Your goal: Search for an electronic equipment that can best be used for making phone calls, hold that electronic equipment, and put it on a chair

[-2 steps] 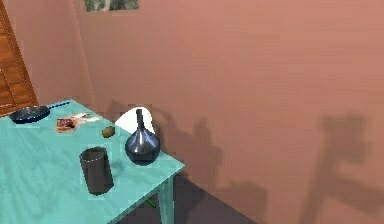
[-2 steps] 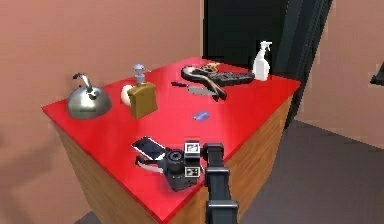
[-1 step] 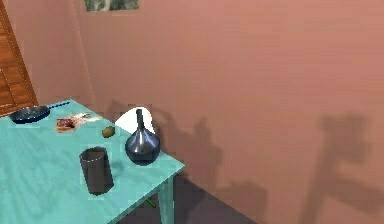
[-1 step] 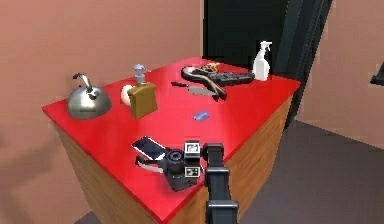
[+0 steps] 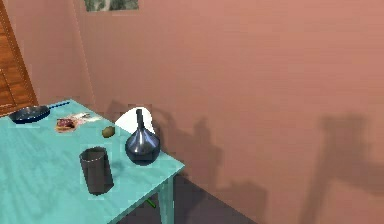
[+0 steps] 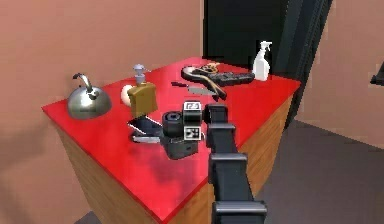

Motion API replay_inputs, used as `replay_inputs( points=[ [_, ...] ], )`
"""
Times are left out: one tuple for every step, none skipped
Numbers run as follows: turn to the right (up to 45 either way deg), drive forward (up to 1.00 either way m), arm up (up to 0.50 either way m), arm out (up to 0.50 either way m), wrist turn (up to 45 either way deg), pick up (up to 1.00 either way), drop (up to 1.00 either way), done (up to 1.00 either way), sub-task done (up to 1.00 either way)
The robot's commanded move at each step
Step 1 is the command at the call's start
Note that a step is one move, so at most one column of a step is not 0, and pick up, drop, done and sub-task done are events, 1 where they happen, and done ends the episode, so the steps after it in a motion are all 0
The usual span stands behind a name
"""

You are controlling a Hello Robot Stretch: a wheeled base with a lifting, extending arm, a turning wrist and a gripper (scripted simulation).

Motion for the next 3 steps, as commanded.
replay_inputs(
  points=[
    [0.0,0.0,0.06,0.0,0.0,0.0,0.0,0.0,0.0],
    [0.0,0.0,0.0,0.0,-45.0,0.0,0.0,0.0,0.0],
    [0.0,0.0,0.0,0.0,-45.0,0.0,0.0,0.0,0.0]
  ],
)
